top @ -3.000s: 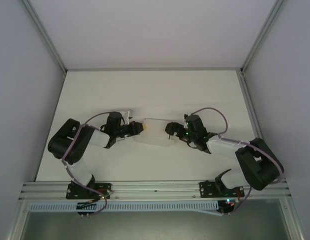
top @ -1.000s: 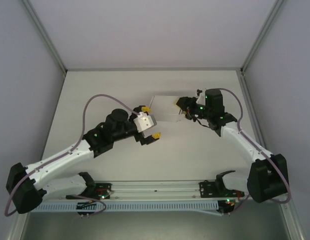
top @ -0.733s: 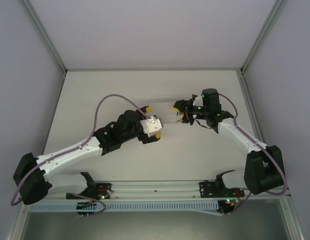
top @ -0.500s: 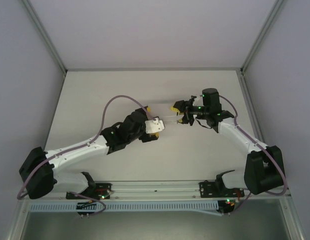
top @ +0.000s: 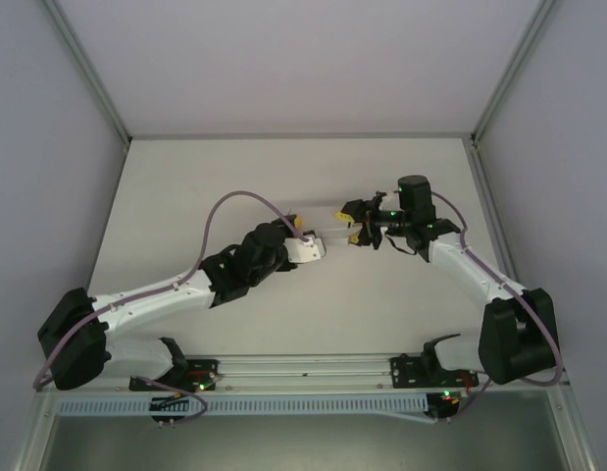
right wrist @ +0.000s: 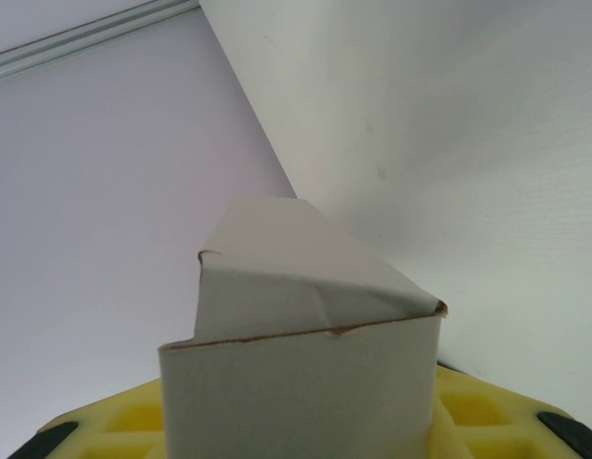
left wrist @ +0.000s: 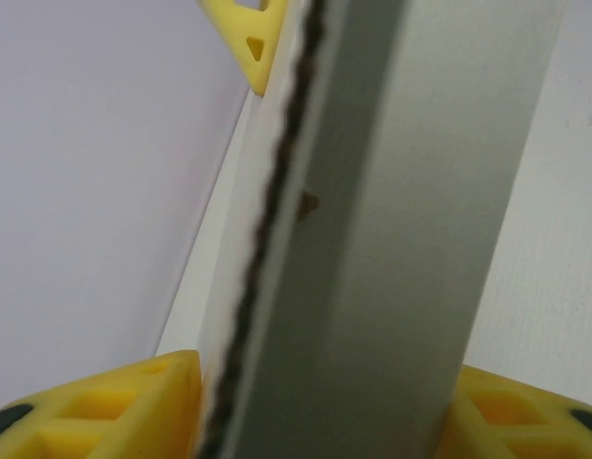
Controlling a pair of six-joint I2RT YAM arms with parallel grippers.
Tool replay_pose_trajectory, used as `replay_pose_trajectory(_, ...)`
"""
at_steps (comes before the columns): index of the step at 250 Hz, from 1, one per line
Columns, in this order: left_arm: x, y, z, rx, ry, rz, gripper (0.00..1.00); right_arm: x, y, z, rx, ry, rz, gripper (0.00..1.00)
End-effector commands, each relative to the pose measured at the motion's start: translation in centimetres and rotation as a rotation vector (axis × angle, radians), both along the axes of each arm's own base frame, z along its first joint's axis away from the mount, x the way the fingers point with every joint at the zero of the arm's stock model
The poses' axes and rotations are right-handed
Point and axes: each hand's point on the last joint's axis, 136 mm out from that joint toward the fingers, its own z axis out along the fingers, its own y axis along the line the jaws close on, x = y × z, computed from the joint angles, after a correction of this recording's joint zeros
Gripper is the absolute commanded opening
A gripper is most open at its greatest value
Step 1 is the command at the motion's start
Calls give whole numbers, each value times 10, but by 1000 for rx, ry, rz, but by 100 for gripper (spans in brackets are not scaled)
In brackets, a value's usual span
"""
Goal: Assemble paper box
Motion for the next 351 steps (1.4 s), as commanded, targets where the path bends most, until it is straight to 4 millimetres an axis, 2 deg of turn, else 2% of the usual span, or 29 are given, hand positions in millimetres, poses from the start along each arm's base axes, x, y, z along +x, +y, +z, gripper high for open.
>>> replay_pose_trajectory(1, 5, 0, 22, -68, -34, 27, 50, -10, 2, 4, 30, -14, 42, 42)
replay_pose_trajectory(26, -2, -4, 17, -58, 14, -12, 49, 2, 2, 13, 16, -85, 16, 54)
replay_pose_trajectory(58, -10, -7, 10, -40, 89, -42, 41, 20, -2, 20, -38, -167, -16, 59)
replay_pose_trajectory(95, -17, -1, -5, -7, 169, -49, 40, 32, -15, 8, -133, -182, -67, 69)
replay_pose_trajectory(105, -20, 1, -10, 2, 208, -60, 40, 37, -25, 6, -168, -201, -96, 74)
replay_pose_trajectory(129, -24, 7, -22, 5, 300, -73, 40, 51, -57, 10, -268, -279, -193, 77)
replay_pose_trajectory(150, -30, 12, -33, 12, 380, -109, 40, 66, -95, 33, -359, -422, -271, 78)
replay_pose_trajectory(160, -29, 12, -37, 6, 403, -117, 40, 71, -109, 50, -420, -535, -286, 79)
replay_pose_trajectory(185, -33, 14, -53, 32, 522, -171, 41, 70, -133, 79, -634, -786, -269, 94)
replay_pose_trajectory(191, -33, 15, -57, 46, 553, -178, 42, 67, -132, 85, -651, -849, -243, 100)
replay_pose_trajectory(205, -34, 18, -68, 83, 626, -183, 42, 57, -122, 92, -635, -967, -171, 100)
replay_pose_trajectory(226, -35, 22, -86, 139, 722, -187, 42, 38, -96, 102, -484, -1131, -68, 100)
replay_pose_trajectory(241, -34, 25, -96, 176, 773, -175, 43, 27, -80, 100, -383, -1205, 3, 100)
replay_pose_trajectory(260, -31, 26, -108, 205, 816, -179, 44, 15, -67, 82, -346, -1220, 135, 100)
replay_pose_trajectory(266, -31, 28, -111, 216, 835, -166, 44, 13, -62, 73, -357, -1216, 184, 96)
replay_pose_trajectory(309, -25, 27, -121, 233, 865, -136, 45, 1, -39, 0, -609, -1095, 513, 76)
replay_pose_trajectory(331, -25, 29, -125, 246, 866, -132, 45, 2, -29, -14, -601, -1084, 582, 70)
replay_pose_trajectory(351, -25, 30, -126, 248, 868, -126, 45, -1, -18, -15, -558, -1136, 626, 65)
